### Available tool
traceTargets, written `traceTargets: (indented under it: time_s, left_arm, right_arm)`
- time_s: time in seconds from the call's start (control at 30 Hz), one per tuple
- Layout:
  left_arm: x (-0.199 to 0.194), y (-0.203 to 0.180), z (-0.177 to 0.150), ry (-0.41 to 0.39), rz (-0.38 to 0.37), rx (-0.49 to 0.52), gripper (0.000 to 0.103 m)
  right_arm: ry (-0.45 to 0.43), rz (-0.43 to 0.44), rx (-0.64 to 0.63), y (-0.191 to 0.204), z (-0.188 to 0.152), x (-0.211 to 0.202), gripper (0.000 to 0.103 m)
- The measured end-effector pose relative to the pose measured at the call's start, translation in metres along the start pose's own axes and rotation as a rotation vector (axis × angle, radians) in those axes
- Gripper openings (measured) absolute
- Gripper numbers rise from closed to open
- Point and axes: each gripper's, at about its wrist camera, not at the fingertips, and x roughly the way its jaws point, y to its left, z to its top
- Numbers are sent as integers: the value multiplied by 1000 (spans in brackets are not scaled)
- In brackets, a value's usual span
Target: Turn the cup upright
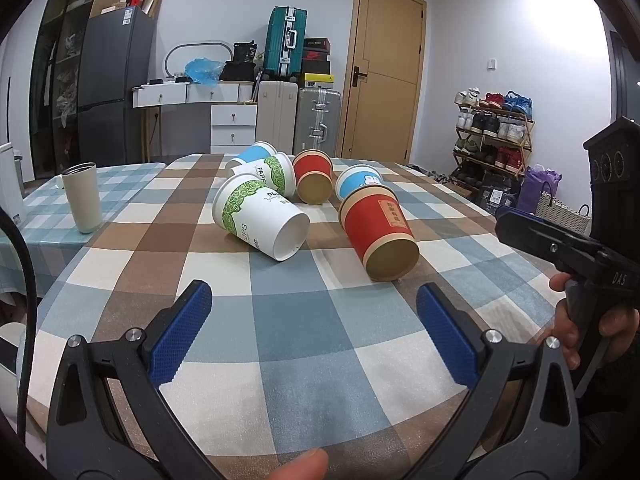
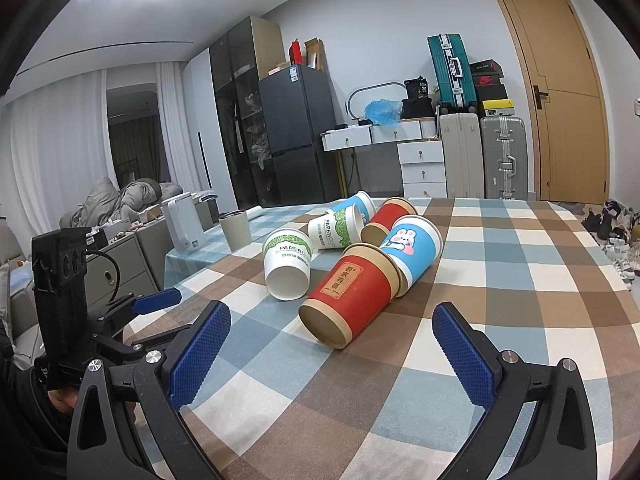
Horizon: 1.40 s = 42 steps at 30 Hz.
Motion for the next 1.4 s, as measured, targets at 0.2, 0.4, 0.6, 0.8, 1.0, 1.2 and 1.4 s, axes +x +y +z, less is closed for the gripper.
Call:
traceTargets:
  time_s: [0.2,0.4,0.6,0.8,1.0,1.2,1.4]
  left_arm:
    - [1,-1,-2,0,0,2,102]
    - [0,1,0,0,-1,-2,102]
    - [0,1,0,0,0,-3,102]
    - [0,1,0,1,-1,-3,102]
    - [0,0,1,2,-3,-4,102]
    - [0,1,1,1,-2,-4,102]
    - [1,0,0,3,0,-3,102]
  right_arm:
    - [2,-1,-2,0,0,-1,103]
    - [3,-2,-3,2,-2,0,103]
    - [3,-2,-4,2,-2,0,103]
    - [3,-1,-4,2,-2,0,103]
    - [1,-3,-4,2,-1,0,103]
    - [-1,-5,-4,2,-1,-1,103]
    - [-2,-5,0,2,0,-1,103]
